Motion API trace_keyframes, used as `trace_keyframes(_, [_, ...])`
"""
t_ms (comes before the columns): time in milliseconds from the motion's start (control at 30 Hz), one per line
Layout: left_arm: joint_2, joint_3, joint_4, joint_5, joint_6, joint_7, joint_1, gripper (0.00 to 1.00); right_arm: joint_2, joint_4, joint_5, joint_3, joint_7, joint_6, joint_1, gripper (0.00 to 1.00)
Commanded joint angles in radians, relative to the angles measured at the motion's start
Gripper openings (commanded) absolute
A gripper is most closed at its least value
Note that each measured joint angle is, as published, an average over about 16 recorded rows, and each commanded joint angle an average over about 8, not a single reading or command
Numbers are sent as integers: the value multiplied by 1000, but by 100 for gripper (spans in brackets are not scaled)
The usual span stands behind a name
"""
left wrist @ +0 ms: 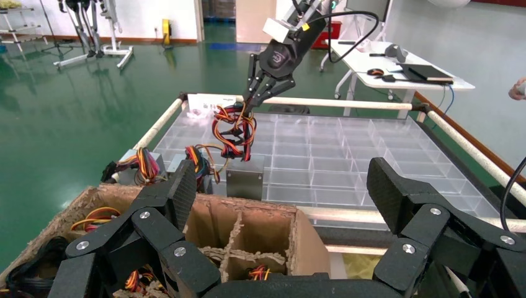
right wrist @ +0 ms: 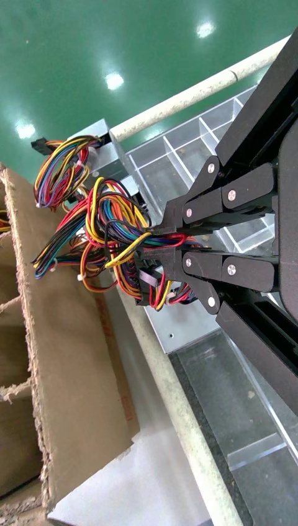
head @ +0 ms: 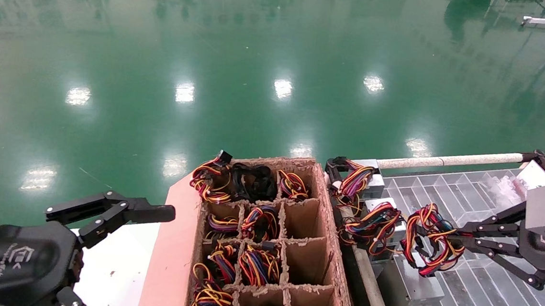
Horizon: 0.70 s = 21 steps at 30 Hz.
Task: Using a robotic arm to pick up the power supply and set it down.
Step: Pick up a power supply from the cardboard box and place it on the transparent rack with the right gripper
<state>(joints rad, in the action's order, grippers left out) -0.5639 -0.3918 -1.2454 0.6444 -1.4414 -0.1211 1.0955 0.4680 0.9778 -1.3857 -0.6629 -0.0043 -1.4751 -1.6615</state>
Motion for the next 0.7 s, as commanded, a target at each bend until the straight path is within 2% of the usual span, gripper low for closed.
trace_keyframes(33, [0,0,0,0,0,0,0,100,-4,-8,3,2,-13,5,5,2])
trace_keyframes(67, [0,0,0,0,0,0,0,100,-5,-11,4,2,-16,6,9,8])
trace_keyframes(100, [0,0,0,0,0,0,0,100,-5,-14,4,1,-19,7,12,18])
trace_keyframes(267, [0,0,0,0,0,0,0,100,-5,-34,14,1,-16,9,27,81])
trace_keyframes(300, [0,0,0,0,0,0,0,100,-5,-37,16,1,-14,9,30,91])
trace_keyframes(333, [0,0,0,0,0,0,0,100,-5,-39,17,1,-13,9,31,98])
trace_keyframes(700, [0,0,0,0,0,0,0,100,-5,-35,17,1,-15,8,30,100])
